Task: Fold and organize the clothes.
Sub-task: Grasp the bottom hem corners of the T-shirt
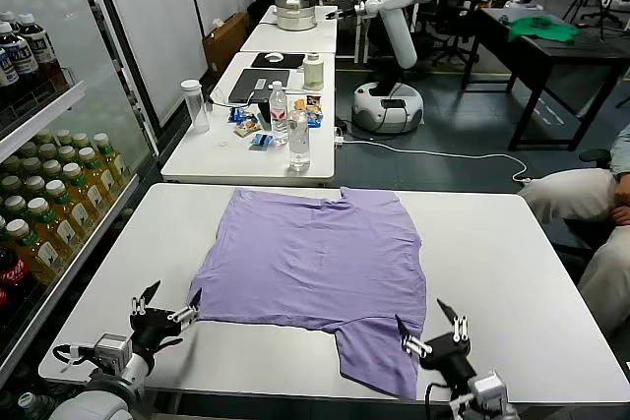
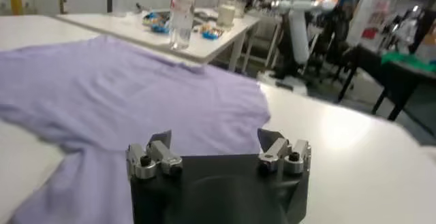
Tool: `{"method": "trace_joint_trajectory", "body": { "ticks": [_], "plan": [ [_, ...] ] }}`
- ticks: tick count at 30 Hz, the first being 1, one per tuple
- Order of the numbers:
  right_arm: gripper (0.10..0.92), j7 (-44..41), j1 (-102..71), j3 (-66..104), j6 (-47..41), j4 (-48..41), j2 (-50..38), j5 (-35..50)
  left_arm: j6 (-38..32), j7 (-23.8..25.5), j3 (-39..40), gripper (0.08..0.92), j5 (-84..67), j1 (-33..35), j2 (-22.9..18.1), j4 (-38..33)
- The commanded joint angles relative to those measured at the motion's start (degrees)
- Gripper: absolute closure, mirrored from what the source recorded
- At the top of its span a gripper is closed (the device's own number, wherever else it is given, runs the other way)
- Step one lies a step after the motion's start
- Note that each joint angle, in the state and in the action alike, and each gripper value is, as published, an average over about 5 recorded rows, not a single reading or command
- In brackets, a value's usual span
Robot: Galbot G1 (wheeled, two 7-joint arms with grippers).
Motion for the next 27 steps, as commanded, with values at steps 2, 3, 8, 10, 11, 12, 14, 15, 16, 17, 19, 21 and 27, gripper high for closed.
{"method": "trace_joint_trajectory", "body": {
  "ticks": [2, 3, 8, 10, 11, 12, 14, 15, 16, 17, 19, 21, 27],
  "plan": [
    [0.203, 1.14, -4.87, -0.84, 0.09, 0.95, -0.07, 1.86, 4.90, -1.74, 0.06, 0.177, -3.05, 0.55, 0.58, 2.67],
    [0.203, 1.31, -5.22, -0.72, 0.31, 0.98, 0.01, 1.93, 4.90, -1.65, 0.12, 0.177, -3.05, 0.52, 0.60, 2.71],
    [0.203, 2.06, -6.09, -0.12, 1.40, 0.74, 0.15, 2.11, 4.78, -1.22, 0.04, 0.177, -3.35, -0.32, 0.77, 3.15],
    [0.203, 2.51, -5.89, -0.15, 1.68, 0.23, 0.33, 2.57, 4.50, -0.90, 0.04, 0.177, -3.91, -0.75, 0.80, 3.49],
    [0.203, 2.84, -5.70, -0.19, 1.74, -0.12, 0.44, 3.13, 4.19, -0.69, 0.12, 0.177, -4.26, -0.93, 0.77, 3.72],
    [0.203, 3.20, -5.50, -0.25, 1.71, -0.48, 0.54, 3.93, 3.79, -0.53, 0.25, 0.177, -4.65, -1.10, 0.70, 3.99],
    [0.213, 3.93, -5.16, -0.48, 1.46, -1.25, 0.77, 6.06, 3.04, -0.28, 0.50, 0.177, -5.63, -1.30, 0.46, 4.63],
    [0.222, 4.24, -5.03, -0.61, 1.34, -1.64, 0.89, 7.01, 2.77, -0.25, 0.58, 0.177, -6.16, -1.33, 0.35, 4.93],
    [0.240, 4.41, -4.93, -0.71, 1.24, -1.94, 1.00, 7.78, 2.64, -0.25, 0.62, 0.185, -6.67, -1.31, 0.26, 5.13],
    [0.267, 4.43, -4.80, -0.82, 1.10, -2.21, 1.06, 8.52, 2.62, -0.23, 0.61, 0.193, -7.07, -1.22, 0.21, 5.23],
    [0.318, 4.17, -4.51, -1.02, 0.91, -2.51, 1.02, 9.48, 2.66, -0.22, 0.59, 0.235, -7.42, -0.97, 0.18, 5.14],
    [0.379, 3.72, -4.02, -1.39, 0.62, -2.74, 0.85, 10.49, 2.69, -0.19, 0.65, 0.285, -7.44, -0.73, 0.11, 4.86],
    [0.551, 2.96, -2.71, -2.44, -0.09, -3.67, 0.61, 12.25, 2.76, 0.12, 1.04, 0.458, -7.29, -0.14, -0.55, 4.04]
  ]
}}
